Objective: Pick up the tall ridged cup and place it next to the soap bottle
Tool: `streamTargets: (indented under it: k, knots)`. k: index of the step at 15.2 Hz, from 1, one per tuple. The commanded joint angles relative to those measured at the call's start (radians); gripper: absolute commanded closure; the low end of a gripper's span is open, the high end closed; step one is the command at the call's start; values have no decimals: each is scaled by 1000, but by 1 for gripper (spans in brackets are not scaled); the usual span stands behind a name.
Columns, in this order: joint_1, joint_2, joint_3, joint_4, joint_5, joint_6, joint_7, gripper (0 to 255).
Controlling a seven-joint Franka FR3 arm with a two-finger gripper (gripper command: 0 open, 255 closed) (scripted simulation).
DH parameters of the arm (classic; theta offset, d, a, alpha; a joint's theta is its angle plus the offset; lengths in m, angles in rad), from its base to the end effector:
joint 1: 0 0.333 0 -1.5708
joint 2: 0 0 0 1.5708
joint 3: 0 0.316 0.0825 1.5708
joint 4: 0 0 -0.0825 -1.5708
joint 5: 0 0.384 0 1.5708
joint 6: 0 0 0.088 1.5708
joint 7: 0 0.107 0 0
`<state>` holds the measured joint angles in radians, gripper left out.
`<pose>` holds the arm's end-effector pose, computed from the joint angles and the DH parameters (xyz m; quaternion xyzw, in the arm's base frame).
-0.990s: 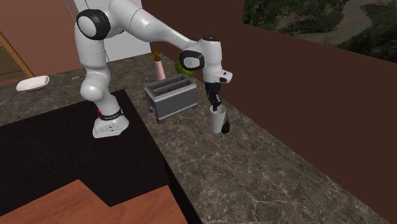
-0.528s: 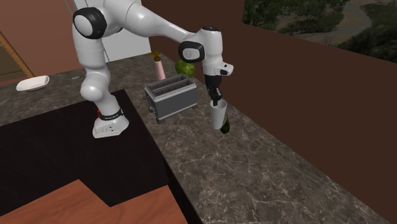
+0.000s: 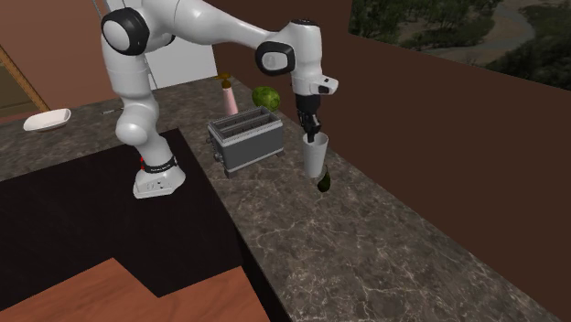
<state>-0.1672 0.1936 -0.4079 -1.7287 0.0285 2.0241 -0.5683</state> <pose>0.5354 -0.3262 0.4842 0.9980 -0.0032 0.0361 0.0527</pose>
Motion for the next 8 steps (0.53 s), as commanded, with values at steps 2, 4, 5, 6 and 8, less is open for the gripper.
streamTargets:
  k: [2, 4, 5, 6, 8]
  knots:
    - [0, -6, -1, 34, -3, -39, 0, 255]
    - [0, -8, -2, 57, -4, -65, 0, 255]
    - [-1, -9, -2, 69, -4, -78, 0, 255]
    - [-1, -10, -2, 82, -5, -92, 0, 255]
    - [-1, -11, -3, 108, -5, -118, -1, 255]
